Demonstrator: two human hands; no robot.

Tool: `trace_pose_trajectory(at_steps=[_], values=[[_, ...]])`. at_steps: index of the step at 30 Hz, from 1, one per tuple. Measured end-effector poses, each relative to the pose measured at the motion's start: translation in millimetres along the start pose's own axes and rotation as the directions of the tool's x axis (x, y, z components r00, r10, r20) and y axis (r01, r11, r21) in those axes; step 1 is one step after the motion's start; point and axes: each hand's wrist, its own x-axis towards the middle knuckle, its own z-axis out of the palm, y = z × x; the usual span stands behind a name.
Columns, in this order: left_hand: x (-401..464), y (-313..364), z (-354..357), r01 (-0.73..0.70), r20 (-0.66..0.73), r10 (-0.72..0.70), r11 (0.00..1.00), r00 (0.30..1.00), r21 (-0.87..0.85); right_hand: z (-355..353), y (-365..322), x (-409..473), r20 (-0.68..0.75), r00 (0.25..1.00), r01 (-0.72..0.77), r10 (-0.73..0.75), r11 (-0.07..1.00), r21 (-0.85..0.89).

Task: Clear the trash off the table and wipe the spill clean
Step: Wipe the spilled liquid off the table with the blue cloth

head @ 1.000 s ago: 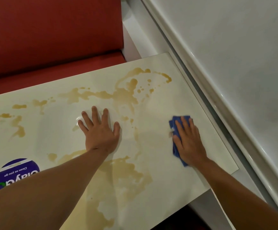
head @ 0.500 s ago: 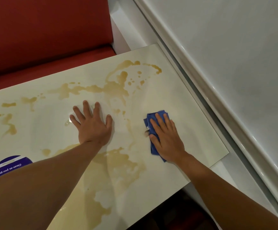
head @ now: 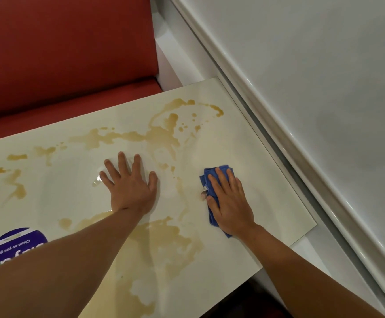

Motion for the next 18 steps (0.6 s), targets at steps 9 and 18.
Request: trace_pose_trajectory(at_steps=[9, 18], values=[[0, 0, 0, -0.007, 0.001, 0.007, 1.000, 1.000, -0.025, -8, 3, 43, -0.012, 0.997, -0.073, 0.073, 0.997, 0.000], [1, 0, 3, -0.006, -0.022, 0.006, 1.000, 1.000, -0.024, -2, -23, 84, -0.013, 0.986, -0.166, 0.166, 0.986, -0.001]])
